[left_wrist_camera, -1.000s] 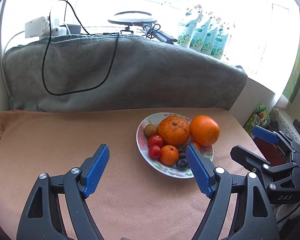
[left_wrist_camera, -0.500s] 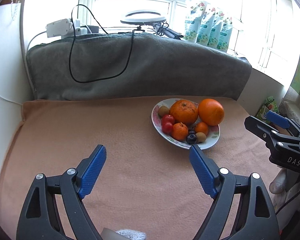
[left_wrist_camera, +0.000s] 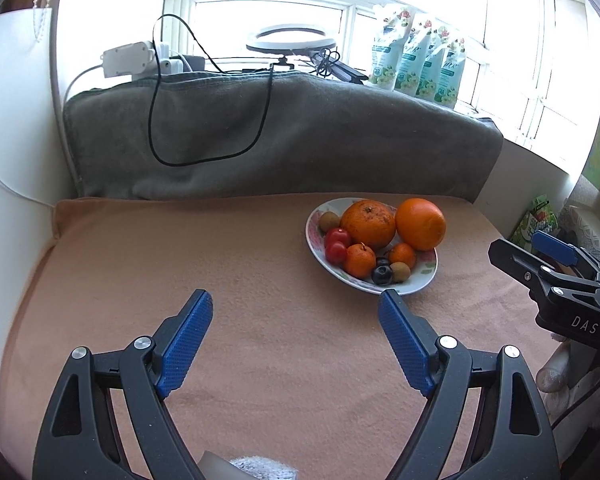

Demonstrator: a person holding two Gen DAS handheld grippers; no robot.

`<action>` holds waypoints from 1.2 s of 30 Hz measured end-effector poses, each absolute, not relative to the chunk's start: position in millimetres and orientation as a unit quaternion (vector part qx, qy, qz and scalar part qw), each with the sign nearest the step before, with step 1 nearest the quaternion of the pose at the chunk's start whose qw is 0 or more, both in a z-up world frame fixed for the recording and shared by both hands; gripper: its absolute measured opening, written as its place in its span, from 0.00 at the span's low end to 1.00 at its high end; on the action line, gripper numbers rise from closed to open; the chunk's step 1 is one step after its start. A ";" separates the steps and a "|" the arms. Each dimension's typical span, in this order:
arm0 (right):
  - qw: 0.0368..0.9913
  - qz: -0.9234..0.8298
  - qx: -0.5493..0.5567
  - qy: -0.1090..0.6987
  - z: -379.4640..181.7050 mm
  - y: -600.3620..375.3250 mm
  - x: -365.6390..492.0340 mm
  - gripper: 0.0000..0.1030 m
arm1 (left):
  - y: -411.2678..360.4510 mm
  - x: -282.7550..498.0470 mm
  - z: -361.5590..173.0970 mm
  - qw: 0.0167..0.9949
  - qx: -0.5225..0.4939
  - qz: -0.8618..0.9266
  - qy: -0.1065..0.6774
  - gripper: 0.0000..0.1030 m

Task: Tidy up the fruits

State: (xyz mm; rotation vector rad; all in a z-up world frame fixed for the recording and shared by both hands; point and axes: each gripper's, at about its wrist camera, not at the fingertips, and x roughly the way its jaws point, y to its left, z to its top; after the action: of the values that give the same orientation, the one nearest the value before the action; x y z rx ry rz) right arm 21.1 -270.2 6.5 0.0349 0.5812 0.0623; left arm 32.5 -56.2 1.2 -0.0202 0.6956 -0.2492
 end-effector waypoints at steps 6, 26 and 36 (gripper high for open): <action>0.958 0.034 0.016 0.284 8.1 -268.6 19.2 1.00 | -53.4 30.5 3.5 0.935 -0.011 -0.116 0.334 0.82; 0.957 0.037 0.017 0.286 7.0 -266.2 18.8 1.00 | -51.6 26.6 8.5 0.939 -0.010 -0.114 0.324 0.82; 0.956 0.038 0.018 0.290 3.7 -264.3 17.1 1.00 | -53.0 27.5 8.2 0.939 -0.008 -0.116 0.324 0.82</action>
State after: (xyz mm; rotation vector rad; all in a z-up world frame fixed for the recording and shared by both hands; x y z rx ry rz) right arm 17.1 -264.3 3.7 0.0363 0.5891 0.0767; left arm 27.5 -53.0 8.2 -0.0154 0.6621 -0.2359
